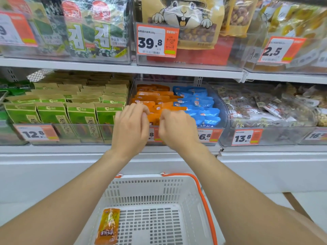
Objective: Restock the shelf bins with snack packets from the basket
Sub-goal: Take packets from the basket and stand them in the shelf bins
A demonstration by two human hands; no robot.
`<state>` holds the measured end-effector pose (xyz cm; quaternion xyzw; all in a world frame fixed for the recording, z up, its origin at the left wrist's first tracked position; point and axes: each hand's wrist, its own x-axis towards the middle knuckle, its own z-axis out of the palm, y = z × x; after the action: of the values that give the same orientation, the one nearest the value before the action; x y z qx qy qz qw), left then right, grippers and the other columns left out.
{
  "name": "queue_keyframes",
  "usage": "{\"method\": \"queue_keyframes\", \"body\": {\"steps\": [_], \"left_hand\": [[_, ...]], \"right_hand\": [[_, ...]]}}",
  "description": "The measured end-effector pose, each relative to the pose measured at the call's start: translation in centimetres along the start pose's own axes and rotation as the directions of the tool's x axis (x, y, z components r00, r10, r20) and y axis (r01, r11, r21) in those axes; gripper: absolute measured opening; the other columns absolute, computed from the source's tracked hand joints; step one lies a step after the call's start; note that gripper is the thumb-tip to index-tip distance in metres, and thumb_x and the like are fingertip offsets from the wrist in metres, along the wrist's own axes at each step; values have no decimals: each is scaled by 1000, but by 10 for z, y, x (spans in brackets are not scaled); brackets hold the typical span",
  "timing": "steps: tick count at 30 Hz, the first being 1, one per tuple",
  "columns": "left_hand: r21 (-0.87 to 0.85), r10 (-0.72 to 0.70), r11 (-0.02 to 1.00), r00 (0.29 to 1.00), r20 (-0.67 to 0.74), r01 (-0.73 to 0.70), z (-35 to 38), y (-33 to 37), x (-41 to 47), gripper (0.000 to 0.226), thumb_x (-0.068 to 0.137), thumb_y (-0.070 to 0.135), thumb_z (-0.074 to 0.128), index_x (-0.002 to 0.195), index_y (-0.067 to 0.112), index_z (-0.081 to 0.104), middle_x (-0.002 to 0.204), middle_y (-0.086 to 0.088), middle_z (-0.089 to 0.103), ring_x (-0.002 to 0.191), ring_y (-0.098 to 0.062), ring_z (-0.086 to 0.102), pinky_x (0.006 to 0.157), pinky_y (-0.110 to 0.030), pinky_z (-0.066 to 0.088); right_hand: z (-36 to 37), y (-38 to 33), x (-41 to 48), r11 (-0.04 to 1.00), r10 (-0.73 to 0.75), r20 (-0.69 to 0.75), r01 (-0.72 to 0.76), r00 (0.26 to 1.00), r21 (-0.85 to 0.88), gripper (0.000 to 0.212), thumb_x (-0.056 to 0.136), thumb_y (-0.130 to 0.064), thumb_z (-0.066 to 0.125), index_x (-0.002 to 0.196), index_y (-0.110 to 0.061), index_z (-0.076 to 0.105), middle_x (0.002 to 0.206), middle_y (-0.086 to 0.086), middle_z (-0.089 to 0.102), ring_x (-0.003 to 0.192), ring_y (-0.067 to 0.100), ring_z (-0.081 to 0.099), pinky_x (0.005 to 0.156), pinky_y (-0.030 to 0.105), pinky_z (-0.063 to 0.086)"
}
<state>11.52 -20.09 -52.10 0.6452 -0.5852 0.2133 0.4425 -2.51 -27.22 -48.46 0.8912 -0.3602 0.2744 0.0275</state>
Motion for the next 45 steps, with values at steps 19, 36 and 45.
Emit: {"method": "queue_keyframes", "body": {"steps": [19,36,45], "left_hand": [[511,-495,849,-133,859,134,20,-126,-278,25,107,27,45,95,15,63,100,-4,64,83,-22,58,88,-44,55],[553,-562,816,5,827,166,66,-146,-357,80,88,-6,63,150,36,37,168,-7,-22,114,-42,54,86,-41,54],[436,-546,802,204,812,409,58,-123,-329,29,93,40,72,114,23,62,123,2,51,77,-18,62,58,-29,48]], "right_hand": [[151,-33,-175,994,13,960,97,280,-41,25,95,-2,49,77,-15,38,89,5,46,81,30,54,78,41,52],[205,-18,-171,999,50,971,-20,233,-47,33,99,-9,46,129,-16,58,126,9,55,110,34,62,97,49,54],[188,-22,-165,997,75,966,-40,248,-67,24,91,-2,48,74,-18,43,83,2,47,66,20,46,61,33,41]]}}
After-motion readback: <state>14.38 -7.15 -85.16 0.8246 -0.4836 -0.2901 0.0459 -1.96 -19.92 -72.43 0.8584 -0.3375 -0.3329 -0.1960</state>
